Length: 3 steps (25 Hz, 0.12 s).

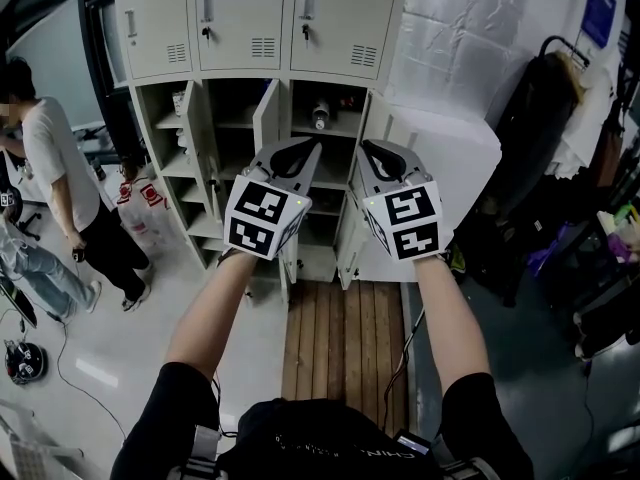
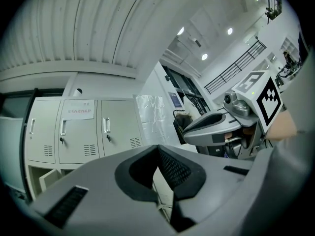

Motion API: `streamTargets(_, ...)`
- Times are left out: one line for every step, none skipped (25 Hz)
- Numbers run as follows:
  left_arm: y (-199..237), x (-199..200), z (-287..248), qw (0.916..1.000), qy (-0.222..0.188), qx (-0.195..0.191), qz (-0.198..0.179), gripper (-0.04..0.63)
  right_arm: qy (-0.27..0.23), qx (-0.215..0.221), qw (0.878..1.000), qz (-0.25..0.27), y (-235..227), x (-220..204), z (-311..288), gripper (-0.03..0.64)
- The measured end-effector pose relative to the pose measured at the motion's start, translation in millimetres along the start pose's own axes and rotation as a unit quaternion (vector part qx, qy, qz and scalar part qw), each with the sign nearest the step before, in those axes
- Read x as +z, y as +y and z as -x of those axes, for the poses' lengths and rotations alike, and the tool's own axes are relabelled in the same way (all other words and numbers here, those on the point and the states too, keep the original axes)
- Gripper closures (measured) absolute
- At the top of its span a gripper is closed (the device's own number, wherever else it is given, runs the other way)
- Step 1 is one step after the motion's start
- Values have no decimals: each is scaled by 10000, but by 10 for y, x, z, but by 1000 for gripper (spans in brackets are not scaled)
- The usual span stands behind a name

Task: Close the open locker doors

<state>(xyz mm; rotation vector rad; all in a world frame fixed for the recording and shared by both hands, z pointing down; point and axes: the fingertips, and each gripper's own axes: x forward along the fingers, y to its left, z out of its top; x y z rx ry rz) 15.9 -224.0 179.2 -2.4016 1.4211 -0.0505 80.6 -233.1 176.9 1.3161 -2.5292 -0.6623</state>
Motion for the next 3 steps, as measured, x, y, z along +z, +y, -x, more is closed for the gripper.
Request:
streamTargets(-4,7,-3,10000,1,-9,23,575,3,2,10000,10,-6,1,4,577)
streamTargets(-8,13,-5,10000,4,-15,41,575,6,3,10000,21,-13,2,9,577)
streamTargets(-12,18,-6,10000,8,-19,57,575,8,4,10000,33,-19,2,13,577)
